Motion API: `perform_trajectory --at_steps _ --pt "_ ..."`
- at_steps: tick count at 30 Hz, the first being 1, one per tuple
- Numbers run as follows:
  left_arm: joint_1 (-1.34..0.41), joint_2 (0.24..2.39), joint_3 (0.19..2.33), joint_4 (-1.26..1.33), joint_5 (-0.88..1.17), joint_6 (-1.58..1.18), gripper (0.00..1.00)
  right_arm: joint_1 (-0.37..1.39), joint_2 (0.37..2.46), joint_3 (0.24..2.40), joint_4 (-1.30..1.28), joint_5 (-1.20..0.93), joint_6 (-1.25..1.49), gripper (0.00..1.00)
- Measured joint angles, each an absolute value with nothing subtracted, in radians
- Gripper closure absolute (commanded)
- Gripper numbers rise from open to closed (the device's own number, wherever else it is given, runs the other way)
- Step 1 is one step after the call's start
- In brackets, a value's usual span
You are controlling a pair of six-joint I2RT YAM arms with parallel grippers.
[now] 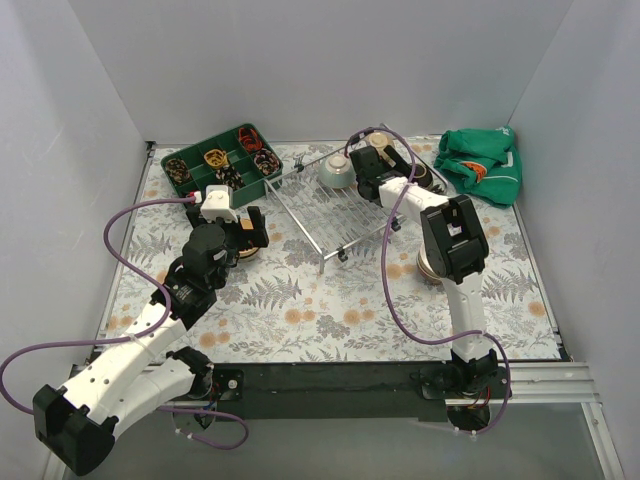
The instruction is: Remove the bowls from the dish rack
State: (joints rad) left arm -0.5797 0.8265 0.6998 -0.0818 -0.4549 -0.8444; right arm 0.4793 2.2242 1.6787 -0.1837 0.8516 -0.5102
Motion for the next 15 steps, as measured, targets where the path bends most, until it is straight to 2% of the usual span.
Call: perform_trajectory --at_steps 15 --pt "-0.580 0.826 0.698 -0.081 -0.447 -0.844 0.02 0.472 2.247 1.733 -0.263 0.809 -0.516 0.13"
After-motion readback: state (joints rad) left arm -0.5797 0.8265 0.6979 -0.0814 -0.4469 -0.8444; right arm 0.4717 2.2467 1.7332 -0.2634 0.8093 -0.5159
